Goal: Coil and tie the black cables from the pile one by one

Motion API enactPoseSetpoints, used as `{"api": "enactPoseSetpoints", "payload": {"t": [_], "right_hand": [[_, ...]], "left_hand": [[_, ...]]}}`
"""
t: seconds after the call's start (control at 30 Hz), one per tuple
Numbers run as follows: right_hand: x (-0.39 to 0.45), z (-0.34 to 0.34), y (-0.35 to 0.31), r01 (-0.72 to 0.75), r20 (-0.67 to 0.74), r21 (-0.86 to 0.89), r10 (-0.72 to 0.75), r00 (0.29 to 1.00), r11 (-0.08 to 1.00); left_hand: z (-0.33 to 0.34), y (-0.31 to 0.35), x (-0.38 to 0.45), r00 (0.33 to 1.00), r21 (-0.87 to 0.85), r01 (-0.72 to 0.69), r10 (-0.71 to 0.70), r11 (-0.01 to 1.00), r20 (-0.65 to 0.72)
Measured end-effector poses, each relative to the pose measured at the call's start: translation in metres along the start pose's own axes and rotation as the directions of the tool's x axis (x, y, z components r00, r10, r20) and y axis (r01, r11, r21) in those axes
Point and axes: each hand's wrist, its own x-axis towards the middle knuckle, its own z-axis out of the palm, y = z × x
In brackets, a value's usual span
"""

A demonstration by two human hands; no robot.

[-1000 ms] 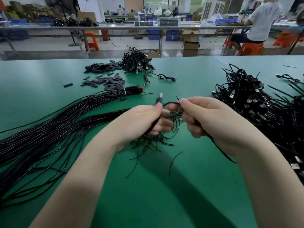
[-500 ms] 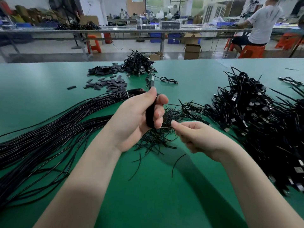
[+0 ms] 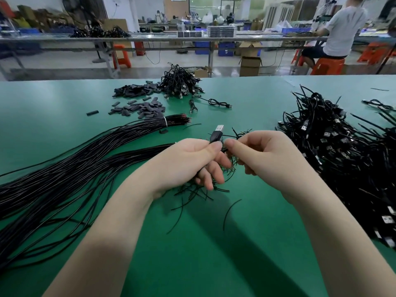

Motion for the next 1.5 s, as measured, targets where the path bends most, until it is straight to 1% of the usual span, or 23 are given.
{"api": "enactPoseSetpoints", "payload": {"t": [0.07, 0.13, 0.17, 0.3, 0.47, 0.5, 0.57, 0.6, 0.63, 0.67, 0.7, 0.73, 0.77, 0.83, 0.9, 0.97, 1.07, 1.17, 1.3, 1.4, 1.5], "right_hand": [[0.001, 0.001, 0.001, -0.038, -0.028, 0.132, 0.042, 0.999, 0.991], [0.001, 0.003, 0.002, -0.076, -0.001, 0.276, 0.079, 0.997, 0.958], [0.0, 0.004, 0.002, -0.085, 0.021, 0.319, 0.083, 0.996, 0.944], [-0.001, 0.007, 0.0, -0.103, 0.066, 0.422, 0.083, 0.994, 0.9], [0.002, 0.01, 0.002, -0.107, 0.025, 0.465, 0.107, 0.994, 0.879], [0.003, 0.011, 0.002, -0.125, 0.021, 0.508, 0.132, 0.991, 0.852], [0.004, 0.011, 0.003, -0.172, 0.008, 0.562, 0.203, 0.979, 0.809], [0.004, 0.011, 0.006, -0.193, -0.007, 0.526, 0.231, 0.973, 0.828], [0.004, 0.012, 0.009, -0.203, -0.029, 0.427, 0.238, 0.971, 0.881], [0.004, 0.012, 0.013, -0.193, -0.057, 0.28, 0.217, 0.975, 0.94], [0.004, 0.013, 0.016, -0.159, -0.085, 0.126, 0.17, 0.982, 0.979], [0.002, 0.014, 0.015, -0.115, -0.092, 0.021, 0.117, 0.989, 0.993], [0.001, 0.015, 0.012, -0.06, -0.069, -0.004, 0.059, 0.996, 0.998], [0.0, 0.017, 0.006, 0.068, 0.039, 0.032, -0.069, 0.997, 0.997], [-0.003, 0.019, -0.002, 0.114, 0.137, 0.059, -0.121, 0.983, 0.992], [-0.005, 0.02, -0.004, 0.063, 0.218, 0.085, -0.08, 0.973, 0.994], [-0.011, 0.022, -0.008, 0.02, 0.36, 0.145, -0.071, 0.93, 0.989], [-0.012, 0.027, -0.007, 0.063, 0.363, 0.2, -0.134, 0.922, 0.978], [-0.014, 0.034, -0.008, -0.029, 0.404, 0.334, -0.115, 0.908, 0.942], [-0.013, 0.036, -0.008, 0.026, 0.339, 0.3, -0.132, 0.932, 0.954], [-0.01, 0.036, -0.005, 0.033, 0.253, 0.37, -0.135, 0.958, 0.928]], "left_hand": [[0.002, 0.0, 0.001, 0.999, -0.078, -0.03, 0.029, 0.996, -0.017], [0.003, 0.001, 0.002, 0.998, -0.146, -0.056, 0.052, 0.988, -0.029], [0.004, 0.001, 0.002, 0.998, -0.181, -0.067, 0.062, 0.981, -0.034], [0.004, 0.0, 0.003, 0.996, -0.363, -0.091, 0.082, 0.927, -0.042], [0.003, 0.001, 0.003, 0.994, -0.44, -0.107, 0.109, 0.891, -0.021], [0.003, 0.003, 0.003, 0.993, -0.496, -0.117, 0.118, 0.86, -0.029], [0.0, 0.006, 0.004, 0.987, -0.646, -0.154, 0.145, 0.748, -0.067], [-0.002, 0.007, 0.004, 0.983, -0.704, -0.177, 0.155, 0.687, -0.095], [-0.003, 0.008, 0.004, 0.979, -0.735, -0.202, 0.158, 0.647, -0.13], [-0.004, 0.008, 0.005, 0.974, -0.734, -0.228, 0.153, 0.64, -0.169], [-0.004, 0.007, 0.006, 0.968, -0.71, -0.248, 0.144, 0.659, -0.205], [-0.002, 0.006, 0.007, 0.963, -0.682, -0.259, 0.131, 0.684, -0.235], [-0.001, 0.005, 0.008, 0.959, -0.666, -0.265, 0.118, 0.697, -0.259], [0.003, 0.005, 0.01, 0.955, -0.681, -0.267, 0.09, 0.682, -0.283], [0.004, 0.006, 0.011, 0.951, -0.719, -0.282, 0.085, 0.635, -0.298], [0.003, 0.005, 0.011, 0.935, -0.73, -0.33, 0.101, 0.599, -0.34], [0.001, 0.003, 0.014, 0.9, -0.675, -0.395, 0.115, 0.623, -0.42], [0.003, 0.001, 0.016, 0.882, -0.619, -0.409, 0.115, 0.67, -0.458], [0.006, 0.0, 0.016, 0.896, -0.612, -0.378, 0.108, 0.694, -0.431], [0.006, 0.001, 0.015, 0.922, -0.625, -0.336, 0.109, 0.705, -0.372], [0.004, 0.002, 0.013, 0.932, -0.648, -0.315, 0.096, 0.693, -0.35]]}}
